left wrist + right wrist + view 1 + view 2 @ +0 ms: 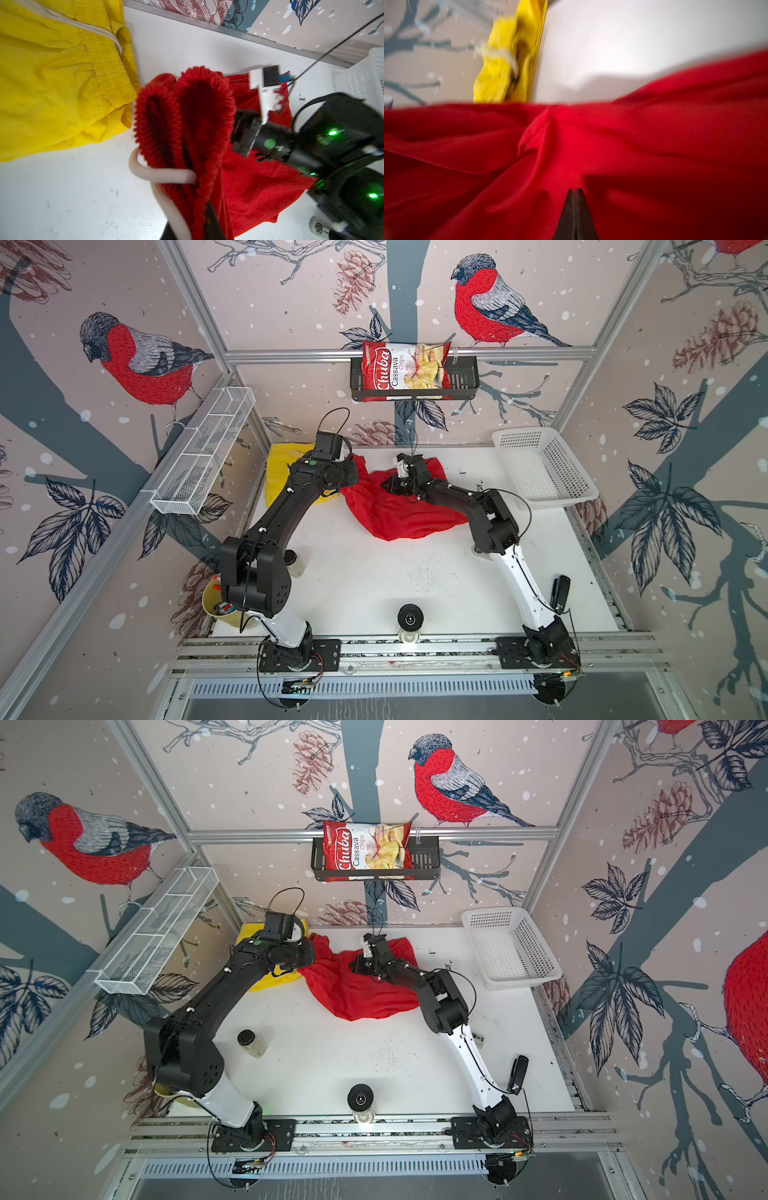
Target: Fold and stack the shorts
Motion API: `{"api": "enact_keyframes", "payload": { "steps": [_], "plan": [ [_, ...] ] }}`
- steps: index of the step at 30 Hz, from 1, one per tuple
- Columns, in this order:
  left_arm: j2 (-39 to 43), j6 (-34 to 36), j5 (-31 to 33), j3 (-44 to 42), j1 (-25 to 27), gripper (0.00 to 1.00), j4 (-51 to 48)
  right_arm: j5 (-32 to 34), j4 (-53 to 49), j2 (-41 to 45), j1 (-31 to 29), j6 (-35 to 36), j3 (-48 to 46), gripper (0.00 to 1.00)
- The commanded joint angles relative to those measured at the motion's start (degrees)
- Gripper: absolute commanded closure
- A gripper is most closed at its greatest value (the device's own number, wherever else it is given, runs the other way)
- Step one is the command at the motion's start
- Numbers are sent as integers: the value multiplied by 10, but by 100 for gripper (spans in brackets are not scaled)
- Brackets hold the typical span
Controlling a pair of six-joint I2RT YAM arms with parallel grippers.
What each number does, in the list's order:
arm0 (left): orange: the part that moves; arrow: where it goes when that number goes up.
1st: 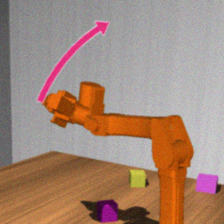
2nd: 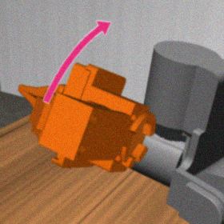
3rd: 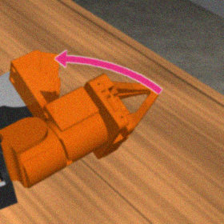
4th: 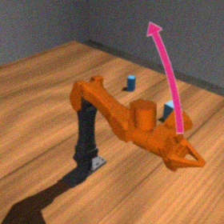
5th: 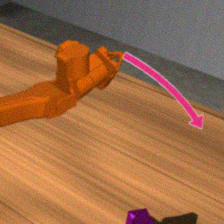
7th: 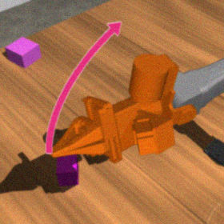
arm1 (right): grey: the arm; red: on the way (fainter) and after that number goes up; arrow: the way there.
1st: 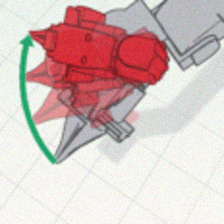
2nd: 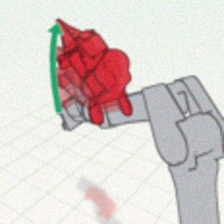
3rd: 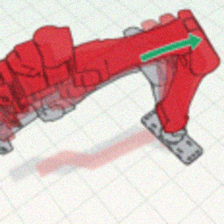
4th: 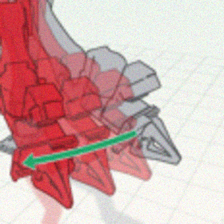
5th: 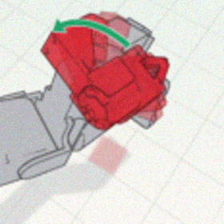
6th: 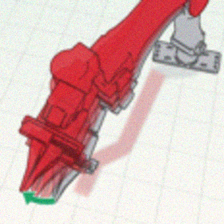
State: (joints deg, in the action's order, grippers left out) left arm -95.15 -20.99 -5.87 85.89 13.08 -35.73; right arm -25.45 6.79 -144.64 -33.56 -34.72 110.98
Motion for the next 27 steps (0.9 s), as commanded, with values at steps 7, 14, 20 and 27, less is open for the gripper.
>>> {"api": "enact_keyframes", "payload": {
  "steps": [7,14,20,27],
  "plan": [
    [-36,16,-1,48,1,100,-31,-2,13,-28,29,7,38,95],
    [-64,18,11,112,10,100,-63,1,-6,-94,-4,6,118,94],
    [-126,29,86,233,34,100,-160,-14,-19,-118,-7,-9,137,97],
    [-205,27,236,374,34,100,-282,-1,82,103,28,18,-133,97]
  ]
}}
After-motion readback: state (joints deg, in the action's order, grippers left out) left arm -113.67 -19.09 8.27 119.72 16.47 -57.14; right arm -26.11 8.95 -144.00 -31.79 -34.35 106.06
